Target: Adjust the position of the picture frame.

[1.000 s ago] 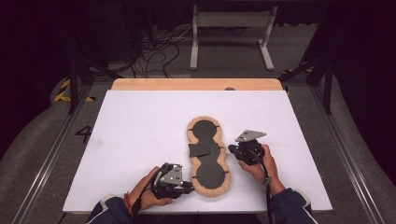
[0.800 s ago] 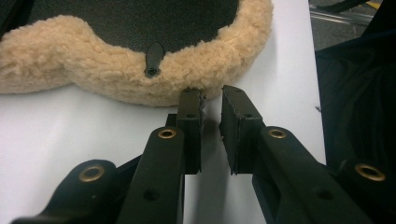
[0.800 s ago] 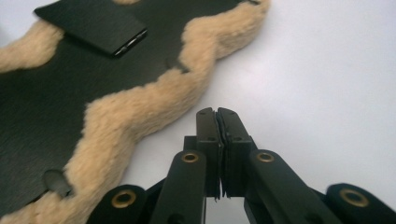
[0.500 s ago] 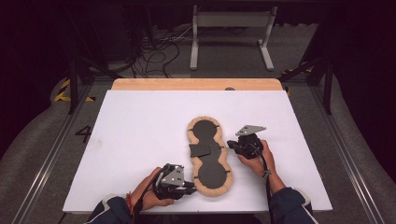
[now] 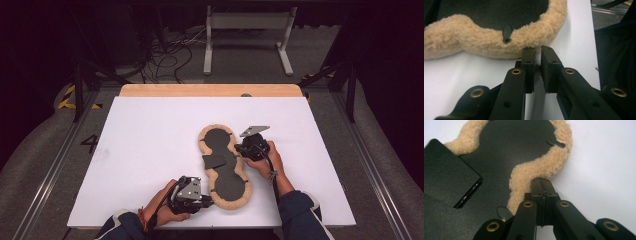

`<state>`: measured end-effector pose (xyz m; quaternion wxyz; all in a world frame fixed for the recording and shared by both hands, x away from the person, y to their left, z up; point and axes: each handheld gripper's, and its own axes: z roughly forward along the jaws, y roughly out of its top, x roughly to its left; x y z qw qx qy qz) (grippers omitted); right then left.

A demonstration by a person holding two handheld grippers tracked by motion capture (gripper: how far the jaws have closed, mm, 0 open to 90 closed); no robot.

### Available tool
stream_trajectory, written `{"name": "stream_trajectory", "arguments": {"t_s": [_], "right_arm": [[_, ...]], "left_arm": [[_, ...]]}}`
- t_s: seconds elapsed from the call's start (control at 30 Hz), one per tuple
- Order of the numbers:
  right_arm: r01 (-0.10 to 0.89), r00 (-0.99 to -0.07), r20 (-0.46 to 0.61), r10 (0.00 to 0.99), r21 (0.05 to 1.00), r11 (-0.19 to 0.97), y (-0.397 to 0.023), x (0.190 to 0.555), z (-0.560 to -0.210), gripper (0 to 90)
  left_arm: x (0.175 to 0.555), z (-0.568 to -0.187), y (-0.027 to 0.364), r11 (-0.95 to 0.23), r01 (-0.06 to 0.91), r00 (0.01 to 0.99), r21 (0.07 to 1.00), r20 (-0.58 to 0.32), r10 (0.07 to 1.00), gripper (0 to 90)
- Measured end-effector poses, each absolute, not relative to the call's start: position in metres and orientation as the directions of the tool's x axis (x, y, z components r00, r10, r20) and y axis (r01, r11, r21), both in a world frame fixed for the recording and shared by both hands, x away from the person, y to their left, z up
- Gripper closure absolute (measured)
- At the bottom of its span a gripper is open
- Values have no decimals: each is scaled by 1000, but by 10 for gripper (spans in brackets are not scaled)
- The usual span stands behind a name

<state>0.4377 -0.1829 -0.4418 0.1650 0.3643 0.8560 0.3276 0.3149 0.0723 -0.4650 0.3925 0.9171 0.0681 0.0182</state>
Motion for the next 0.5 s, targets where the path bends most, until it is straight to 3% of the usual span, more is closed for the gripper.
{"name": "stream_trajectory", "arguments": {"t_s": [0.5], "right_arm": [[469, -695, -161, 701, 638, 611, -149, 451, -438, 900]], "left_arm": [[312, -464, 46, -689, 104, 989, 717, -1, 147, 844]]}}
